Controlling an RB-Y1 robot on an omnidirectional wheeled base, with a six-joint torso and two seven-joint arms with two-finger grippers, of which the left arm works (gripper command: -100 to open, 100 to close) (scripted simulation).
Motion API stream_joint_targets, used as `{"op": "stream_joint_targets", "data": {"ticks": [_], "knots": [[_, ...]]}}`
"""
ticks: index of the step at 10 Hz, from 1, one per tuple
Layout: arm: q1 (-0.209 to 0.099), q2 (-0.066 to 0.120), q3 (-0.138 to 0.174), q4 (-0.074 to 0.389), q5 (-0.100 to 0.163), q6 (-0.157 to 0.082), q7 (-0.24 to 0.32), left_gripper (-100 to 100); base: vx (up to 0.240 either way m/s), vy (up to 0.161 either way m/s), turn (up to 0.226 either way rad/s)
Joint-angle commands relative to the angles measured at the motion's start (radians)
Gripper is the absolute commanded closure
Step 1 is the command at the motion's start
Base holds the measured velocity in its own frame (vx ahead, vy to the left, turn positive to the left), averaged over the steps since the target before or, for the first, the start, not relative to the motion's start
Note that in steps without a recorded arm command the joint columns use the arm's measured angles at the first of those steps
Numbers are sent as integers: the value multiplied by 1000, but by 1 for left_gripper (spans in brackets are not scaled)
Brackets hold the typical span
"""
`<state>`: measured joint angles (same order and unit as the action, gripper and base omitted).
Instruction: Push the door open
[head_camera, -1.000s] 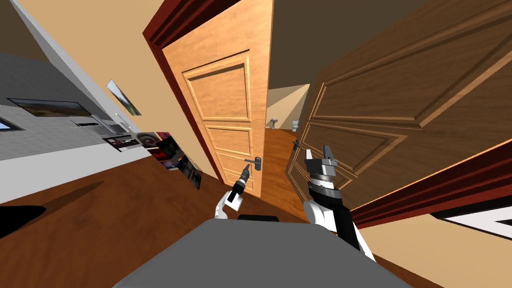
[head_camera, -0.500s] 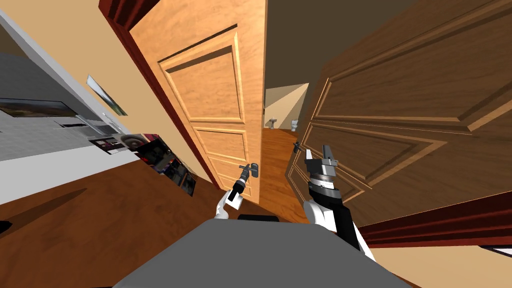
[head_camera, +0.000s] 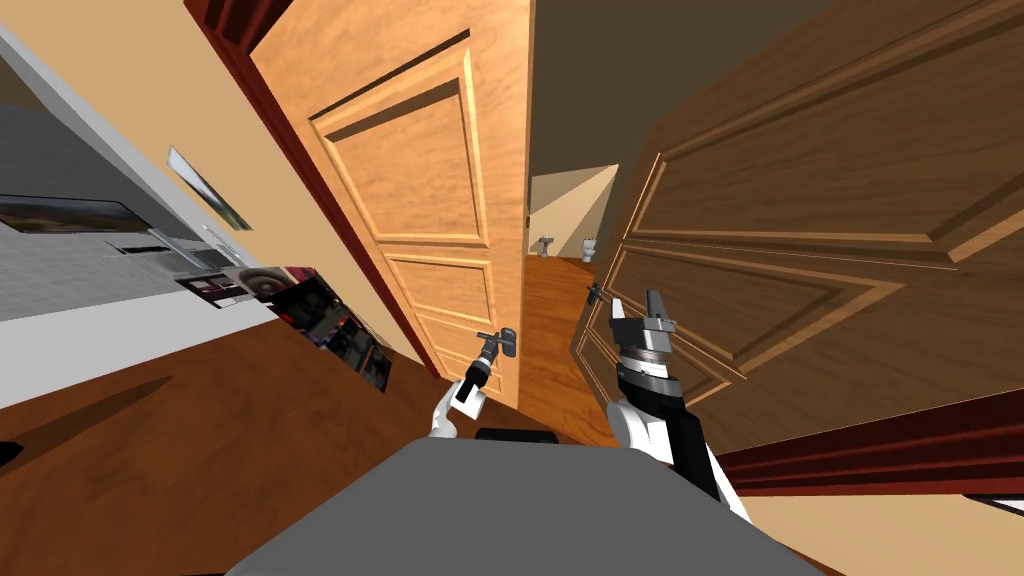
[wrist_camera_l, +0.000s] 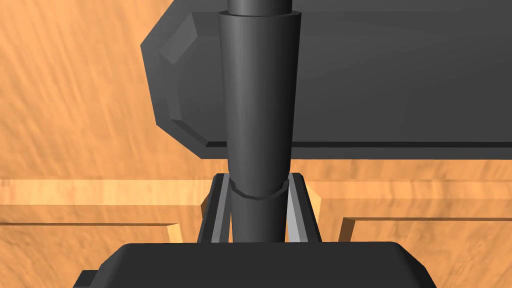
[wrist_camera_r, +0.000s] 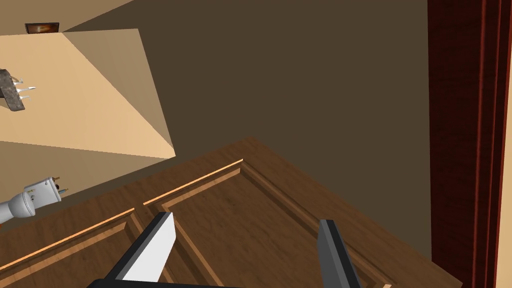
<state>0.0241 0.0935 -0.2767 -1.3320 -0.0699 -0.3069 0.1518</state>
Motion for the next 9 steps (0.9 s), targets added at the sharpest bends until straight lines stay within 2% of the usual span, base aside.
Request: {"op": "stream_joint_targets", "data": {"ticks": [1,2,3,7,9], "knots": [[0,-1,-1,-1,0,-2,1,100,-10,2,3],[0,-1,-1,-1,0,-2,1,100,0,0,0],[-4,3,20,7,2,3,-5,100,102,-78,52],[-13,4,55,17,6,6,-14,100,133,-91,55],[-20,5,83,25,9,8,-22,100,170,-119,66]]}}
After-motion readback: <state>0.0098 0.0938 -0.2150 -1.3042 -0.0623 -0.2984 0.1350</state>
